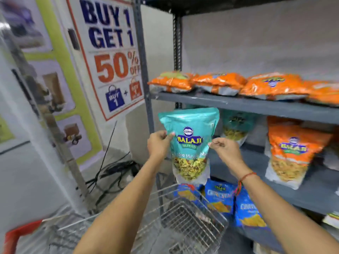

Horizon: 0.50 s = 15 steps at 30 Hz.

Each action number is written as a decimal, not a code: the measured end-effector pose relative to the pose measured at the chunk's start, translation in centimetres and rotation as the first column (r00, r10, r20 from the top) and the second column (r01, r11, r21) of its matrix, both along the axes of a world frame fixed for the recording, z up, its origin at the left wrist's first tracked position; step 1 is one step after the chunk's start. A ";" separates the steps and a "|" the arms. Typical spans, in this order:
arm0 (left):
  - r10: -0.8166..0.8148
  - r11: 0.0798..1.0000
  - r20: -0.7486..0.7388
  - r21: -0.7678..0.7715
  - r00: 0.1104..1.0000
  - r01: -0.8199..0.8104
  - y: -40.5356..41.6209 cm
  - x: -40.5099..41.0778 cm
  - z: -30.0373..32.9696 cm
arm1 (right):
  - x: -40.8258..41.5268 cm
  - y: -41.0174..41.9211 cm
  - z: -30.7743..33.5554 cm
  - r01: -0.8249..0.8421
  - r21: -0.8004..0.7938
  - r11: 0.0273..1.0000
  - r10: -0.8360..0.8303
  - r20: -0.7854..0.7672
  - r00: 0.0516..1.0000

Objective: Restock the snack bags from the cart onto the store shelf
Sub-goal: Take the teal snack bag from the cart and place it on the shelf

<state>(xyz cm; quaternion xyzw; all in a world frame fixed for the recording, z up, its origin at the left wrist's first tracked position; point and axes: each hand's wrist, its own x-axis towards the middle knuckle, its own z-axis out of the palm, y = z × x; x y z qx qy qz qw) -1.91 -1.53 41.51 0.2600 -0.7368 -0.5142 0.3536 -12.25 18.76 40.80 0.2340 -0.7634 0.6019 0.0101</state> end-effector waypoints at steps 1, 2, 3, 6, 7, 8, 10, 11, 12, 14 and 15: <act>-0.015 0.999 -0.019 -0.036 1.000 0.015 0.6 -0.8 1.4 | -0.1 0.9 1.4 0.015 -0.037 0.999 -0.015 -0.003 1.000; -0.036 0.998 -0.026 -0.049 0.999 0.035 0.8 -1.6 2.5 | -0.1 1.9 2.6 0.027 -0.064 0.998 -0.027 -0.006 1.000; -0.050 0.998 -0.034 -0.040 0.998 0.048 1.5 -2.2 3.6 | -0.2 2.7 3.7 0.037 -0.078 0.996 -0.039 -0.012 0.999; -0.138 0.990 -0.055 -0.024 0.989 0.137 3.0 -3.8 5.8 | -0.7 4.7 5.7 0.078 -0.110 0.991 -0.078 -0.002 0.997; -0.148 0.989 -0.051 -0.026 0.988 0.147 3.9 -4.0 6.4 | -0.8 5.3 5.9 0.085 -0.125 0.989 -0.085 0.002 0.996; -0.154 0.988 -0.051 -0.022 0.987 0.153 4.4 -4.3 6.7 | -1.0 5.9 5.9 0.089 -0.134 0.987 -0.088 0.013 0.996; -0.160 0.987 -0.051 -0.019 0.986 0.159 5.6 -4.7 7.1 | -1.4 6.8 5.7 0.100 -0.120 0.988 -0.097 0.029 0.995; -0.165 0.986 -0.052 -0.020 0.985 0.164 6.1 -5.1 7.0 | -1.6 7.3 5.5 0.096 -0.111 0.989 -0.093 0.029 0.995; -0.169 0.986 -0.051 -0.014 0.984 0.169 6.4 -5.6 6.7 | -1.9 7.7 5.2 0.094 -0.100 0.991 -0.091 0.033 0.995; -0.175 0.984 -0.032 0.009 0.984 0.176 6.7 -6.7 5.6 | -2.5 8.2 4.5 0.097 -0.081 0.992 -0.094 0.047 0.994; -0.180 0.984 -0.015 0.014 0.984 0.180 6.7 -7.4 4.6 | -2.9 8.4 4.0 0.102 -0.075 0.992 -0.098 0.053 0.994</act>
